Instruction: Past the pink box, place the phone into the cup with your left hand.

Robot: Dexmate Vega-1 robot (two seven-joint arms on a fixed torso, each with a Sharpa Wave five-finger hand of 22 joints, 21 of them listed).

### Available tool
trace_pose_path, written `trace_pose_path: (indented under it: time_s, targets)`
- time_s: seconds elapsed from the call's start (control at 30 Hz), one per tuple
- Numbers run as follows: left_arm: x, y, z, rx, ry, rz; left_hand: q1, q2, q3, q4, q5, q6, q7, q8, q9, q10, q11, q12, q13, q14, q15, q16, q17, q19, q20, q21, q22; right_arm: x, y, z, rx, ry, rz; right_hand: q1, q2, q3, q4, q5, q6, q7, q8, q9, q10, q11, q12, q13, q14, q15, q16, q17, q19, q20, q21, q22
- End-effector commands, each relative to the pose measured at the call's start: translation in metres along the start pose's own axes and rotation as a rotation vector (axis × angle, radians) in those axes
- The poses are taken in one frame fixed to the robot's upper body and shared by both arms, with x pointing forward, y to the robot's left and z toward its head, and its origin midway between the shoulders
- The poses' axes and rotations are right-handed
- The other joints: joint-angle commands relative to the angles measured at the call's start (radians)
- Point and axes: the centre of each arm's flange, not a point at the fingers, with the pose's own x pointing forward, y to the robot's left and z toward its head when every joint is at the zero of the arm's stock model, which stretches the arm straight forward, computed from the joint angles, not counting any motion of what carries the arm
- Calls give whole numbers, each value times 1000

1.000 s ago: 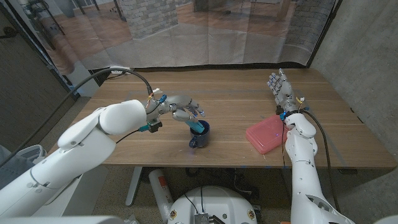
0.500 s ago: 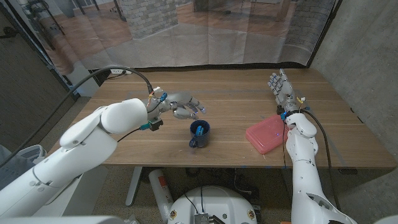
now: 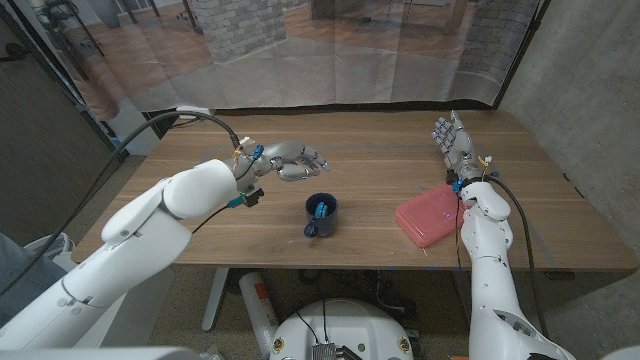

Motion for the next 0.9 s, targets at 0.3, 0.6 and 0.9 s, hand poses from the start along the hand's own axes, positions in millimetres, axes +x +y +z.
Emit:
trace_pose_path:
  time_s: [0.3, 0.6, 0.9]
  targets:
    - [-10, 6, -11, -163, -100, 205, -42, -5, 5, 35, 5, -1, -15, -2, 3, 4, -4, 0, -5, 2, -3, 6, -4, -29, 13, -4, 0, -1, 2, -4, -2, 13, -6, 9, 4, 3, -9, 2, 13, 2, 9, 5, 12, 0, 8, 5, 11, -7, 10, 3, 1, -8, 9, 6]
    - [-11, 7, -17, -238, -111, 210, -189, -39, -41, 137, -9, -16, -27, -16, -5, -4, 2, -12, -18, -9, -1, 1, -18, -45, 16, -11, -4, 2, 5, -5, -4, 18, -4, 9, 4, 3, -10, 2, 14, 2, 9, 5, 12, -2, 8, 5, 11, -3, 9, 3, 1, -8, 9, 6]
    - [-11, 8, -22, -271, -126, 203, -289, -62, -82, 184, -27, -54, -32, -34, -11, -38, 4, -22, -27, -50, 1, -7, -26, -89, 36, -29, -8, 1, 8, -5, -8, 16, -2, 11, 5, 4, -11, 2, 17, 4, 9, 5, 15, -7, 8, 4, 12, -12, 9, 3, 3, -11, 10, 6]
